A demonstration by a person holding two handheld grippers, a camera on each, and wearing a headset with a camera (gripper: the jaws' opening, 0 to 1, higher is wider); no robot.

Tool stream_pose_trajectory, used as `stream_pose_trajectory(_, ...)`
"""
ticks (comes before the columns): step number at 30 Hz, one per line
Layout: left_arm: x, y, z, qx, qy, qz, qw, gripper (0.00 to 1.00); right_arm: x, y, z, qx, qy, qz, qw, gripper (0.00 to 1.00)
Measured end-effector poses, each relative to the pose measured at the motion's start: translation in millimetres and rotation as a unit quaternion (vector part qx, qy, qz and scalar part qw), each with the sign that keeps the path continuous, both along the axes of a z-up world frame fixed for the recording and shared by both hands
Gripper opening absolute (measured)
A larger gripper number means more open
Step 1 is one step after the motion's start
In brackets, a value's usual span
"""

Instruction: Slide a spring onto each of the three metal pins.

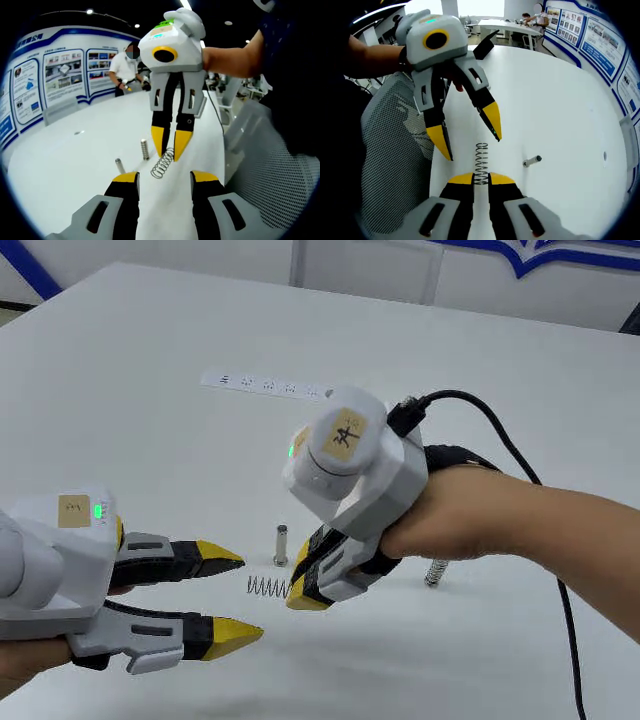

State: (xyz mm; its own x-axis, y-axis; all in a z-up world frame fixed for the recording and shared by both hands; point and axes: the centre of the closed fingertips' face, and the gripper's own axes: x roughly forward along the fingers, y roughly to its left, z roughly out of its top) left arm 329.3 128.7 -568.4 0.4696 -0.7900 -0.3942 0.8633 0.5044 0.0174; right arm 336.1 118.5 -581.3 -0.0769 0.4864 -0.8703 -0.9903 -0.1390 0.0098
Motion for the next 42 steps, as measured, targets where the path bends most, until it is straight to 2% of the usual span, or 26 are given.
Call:
stream_pose_trajectory(9, -5.2, -7.8, 5.2, 0.002, -0.010, -0.024, 0.9997, 0.32, -13.3, -0.9, 7.6, 0.004, -0.009, 0.048, 0.9988, 0.11)
stream_pose_trajectory(22, -10.3, -12.0, 8.0, -0.001, -0.015, -0.042, 0.9990, 0.16, -16.4, -1.3, 10.2, 0.009, -0.021, 0.075, 0.9969, 0.11)
stream_pose_trajectory(31, -13.4, -14.3, 8.6, 0.002, -0.018, -0.056, 0.9983, 0.11, -19.6, -3.3, 10.8, 0.011, -0.021, 0.081, 0.9964, 0.11)
stream_pose_trajectory(42, -18.6, -17.0, 15.4, -0.012, -0.020, -0.067, 0.9975, 0.10, -22.1, -4.8, 9.1, 0.017, -0.008, 0.071, 0.9973, 0.14)
